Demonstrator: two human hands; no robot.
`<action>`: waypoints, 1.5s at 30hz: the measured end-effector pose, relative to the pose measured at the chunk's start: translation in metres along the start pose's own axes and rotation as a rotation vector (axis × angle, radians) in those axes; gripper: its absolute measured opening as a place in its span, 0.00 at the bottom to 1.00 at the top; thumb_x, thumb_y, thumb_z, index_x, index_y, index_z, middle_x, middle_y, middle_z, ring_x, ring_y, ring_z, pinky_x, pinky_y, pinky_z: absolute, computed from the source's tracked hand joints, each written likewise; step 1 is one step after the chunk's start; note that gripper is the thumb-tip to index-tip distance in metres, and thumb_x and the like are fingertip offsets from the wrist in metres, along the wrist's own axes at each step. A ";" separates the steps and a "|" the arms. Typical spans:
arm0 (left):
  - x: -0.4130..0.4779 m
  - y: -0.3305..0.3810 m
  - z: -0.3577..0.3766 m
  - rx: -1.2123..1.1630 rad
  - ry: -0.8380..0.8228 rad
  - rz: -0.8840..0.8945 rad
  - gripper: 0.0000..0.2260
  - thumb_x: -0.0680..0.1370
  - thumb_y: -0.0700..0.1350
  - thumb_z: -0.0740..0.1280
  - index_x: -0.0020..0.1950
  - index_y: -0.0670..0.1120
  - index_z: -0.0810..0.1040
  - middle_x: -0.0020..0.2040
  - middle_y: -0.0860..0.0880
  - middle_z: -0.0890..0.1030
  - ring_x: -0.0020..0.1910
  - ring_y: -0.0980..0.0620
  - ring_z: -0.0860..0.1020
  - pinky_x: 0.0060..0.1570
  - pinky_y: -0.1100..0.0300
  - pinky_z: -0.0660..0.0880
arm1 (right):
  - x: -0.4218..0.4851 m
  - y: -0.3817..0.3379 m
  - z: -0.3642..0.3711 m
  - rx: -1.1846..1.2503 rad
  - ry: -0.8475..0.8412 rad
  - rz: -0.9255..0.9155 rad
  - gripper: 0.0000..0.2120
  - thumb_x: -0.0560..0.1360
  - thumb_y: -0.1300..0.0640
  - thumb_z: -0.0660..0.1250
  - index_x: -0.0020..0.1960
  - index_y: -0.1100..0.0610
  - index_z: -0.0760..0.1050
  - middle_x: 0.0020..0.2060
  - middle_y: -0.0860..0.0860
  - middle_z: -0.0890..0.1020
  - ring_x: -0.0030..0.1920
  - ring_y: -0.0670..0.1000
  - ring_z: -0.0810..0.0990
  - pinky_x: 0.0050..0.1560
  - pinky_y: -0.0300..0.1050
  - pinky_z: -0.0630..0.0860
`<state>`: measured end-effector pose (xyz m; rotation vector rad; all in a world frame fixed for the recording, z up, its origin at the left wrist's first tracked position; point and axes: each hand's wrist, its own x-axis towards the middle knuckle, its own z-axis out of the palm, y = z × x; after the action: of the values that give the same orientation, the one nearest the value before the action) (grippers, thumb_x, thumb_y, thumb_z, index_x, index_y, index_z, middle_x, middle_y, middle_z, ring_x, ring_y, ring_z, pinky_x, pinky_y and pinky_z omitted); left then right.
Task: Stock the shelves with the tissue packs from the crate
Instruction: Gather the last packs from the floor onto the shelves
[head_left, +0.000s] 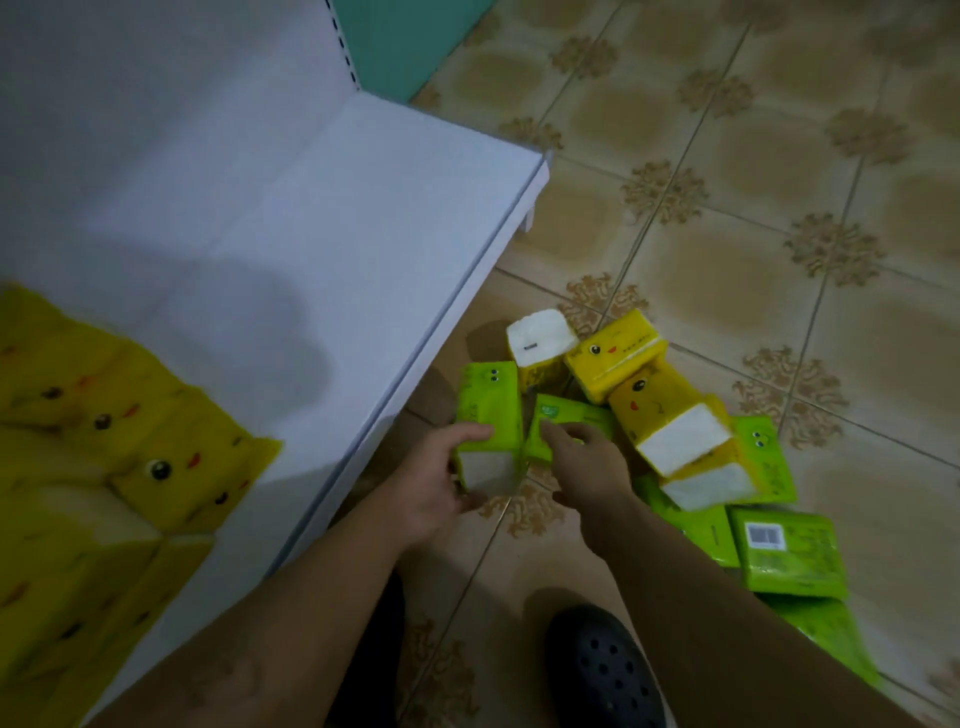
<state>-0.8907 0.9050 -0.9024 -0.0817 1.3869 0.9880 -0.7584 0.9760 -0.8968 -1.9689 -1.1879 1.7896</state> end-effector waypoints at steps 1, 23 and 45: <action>-0.022 0.006 0.005 -0.070 -0.059 -0.010 0.21 0.64 0.51 0.71 0.56 0.48 0.80 0.49 0.45 0.82 0.41 0.49 0.78 0.36 0.60 0.69 | -0.012 -0.010 -0.006 0.081 -0.017 0.014 0.19 0.76 0.42 0.65 0.62 0.51 0.73 0.55 0.53 0.78 0.54 0.57 0.78 0.55 0.59 0.78; -0.432 0.103 0.089 0.032 0.002 0.707 0.18 0.74 0.47 0.72 0.60 0.52 0.70 0.57 0.47 0.79 0.50 0.47 0.78 0.48 0.50 0.76 | -0.384 -0.163 -0.117 0.134 -0.431 -0.631 0.17 0.74 0.51 0.71 0.60 0.45 0.70 0.47 0.56 0.84 0.45 0.62 0.85 0.52 0.59 0.80; -0.618 0.195 -0.079 1.400 1.063 1.085 0.25 0.80 0.58 0.59 0.77 0.57 0.60 0.76 0.49 0.63 0.73 0.45 0.61 0.67 0.48 0.62 | -0.491 -0.265 0.041 0.190 -0.437 -0.708 0.21 0.72 0.56 0.74 0.58 0.52 0.66 0.52 0.59 0.78 0.42 0.58 0.80 0.30 0.46 0.78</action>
<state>-0.9919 0.6518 -0.3090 1.5148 2.9578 0.4998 -0.8670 0.7981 -0.3774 -0.8870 -1.5136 1.8576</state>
